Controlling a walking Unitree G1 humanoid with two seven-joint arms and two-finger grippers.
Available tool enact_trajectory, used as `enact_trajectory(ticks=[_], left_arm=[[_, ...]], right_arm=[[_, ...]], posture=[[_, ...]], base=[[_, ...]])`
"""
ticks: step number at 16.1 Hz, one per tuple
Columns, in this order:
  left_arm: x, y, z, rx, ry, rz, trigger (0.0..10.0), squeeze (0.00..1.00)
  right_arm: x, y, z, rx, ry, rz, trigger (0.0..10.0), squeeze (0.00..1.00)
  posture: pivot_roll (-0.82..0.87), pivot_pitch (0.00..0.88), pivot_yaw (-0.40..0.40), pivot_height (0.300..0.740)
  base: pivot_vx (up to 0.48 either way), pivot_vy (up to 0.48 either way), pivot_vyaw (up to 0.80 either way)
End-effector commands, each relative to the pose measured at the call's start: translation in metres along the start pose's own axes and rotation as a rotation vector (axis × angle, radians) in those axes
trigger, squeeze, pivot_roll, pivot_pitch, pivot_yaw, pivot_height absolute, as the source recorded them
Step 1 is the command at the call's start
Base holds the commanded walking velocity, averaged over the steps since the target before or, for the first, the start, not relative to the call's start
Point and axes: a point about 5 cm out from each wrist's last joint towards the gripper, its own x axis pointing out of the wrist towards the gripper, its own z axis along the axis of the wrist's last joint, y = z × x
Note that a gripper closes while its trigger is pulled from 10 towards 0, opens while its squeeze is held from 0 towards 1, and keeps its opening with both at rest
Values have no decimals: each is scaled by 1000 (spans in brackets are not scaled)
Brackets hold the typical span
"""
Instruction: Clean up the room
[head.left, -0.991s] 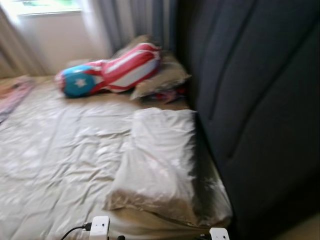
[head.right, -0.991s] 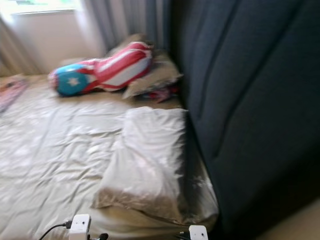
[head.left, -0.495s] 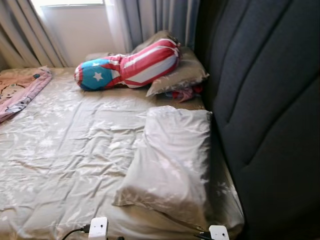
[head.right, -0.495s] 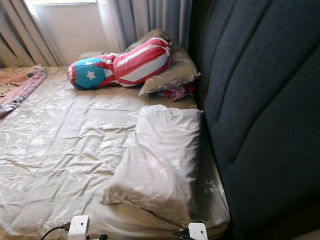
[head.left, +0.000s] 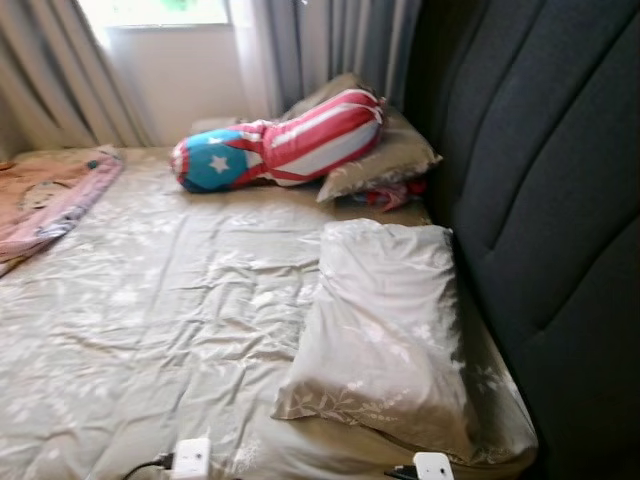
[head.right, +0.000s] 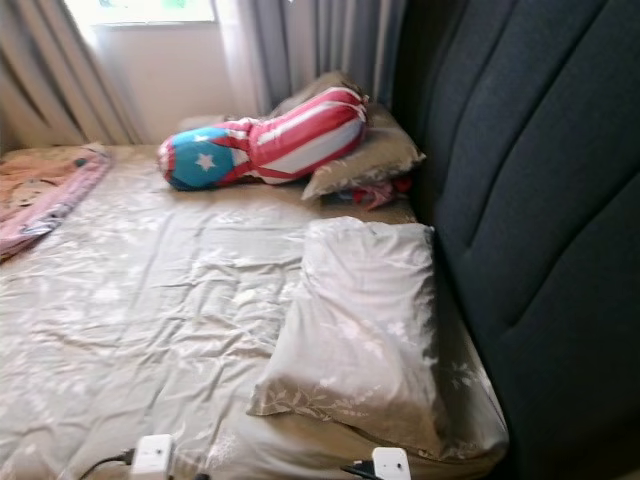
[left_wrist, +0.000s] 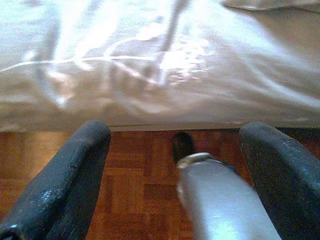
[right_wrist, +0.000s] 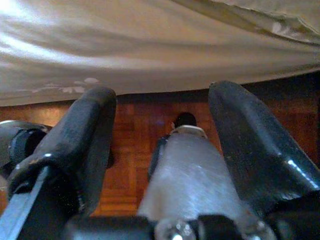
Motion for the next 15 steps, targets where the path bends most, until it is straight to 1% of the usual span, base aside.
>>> enact_trajectory(ticks=[1, 15], left_arm=[[0, 0, 0, 0, 0, -3, 10000, 0], [0, 0, -1, 4, 7, 1, 10000, 0]], right_arm=[[0, -1, 1, 4, -2, -6, 10000, 0], [0, -1, 1, 13, -6, -20, 10000, 0]], posture=[[-65, 0, 9, 740], [-63, 0, 10, 740]], base=[[0, 0, 0], [0, 0, 0]])
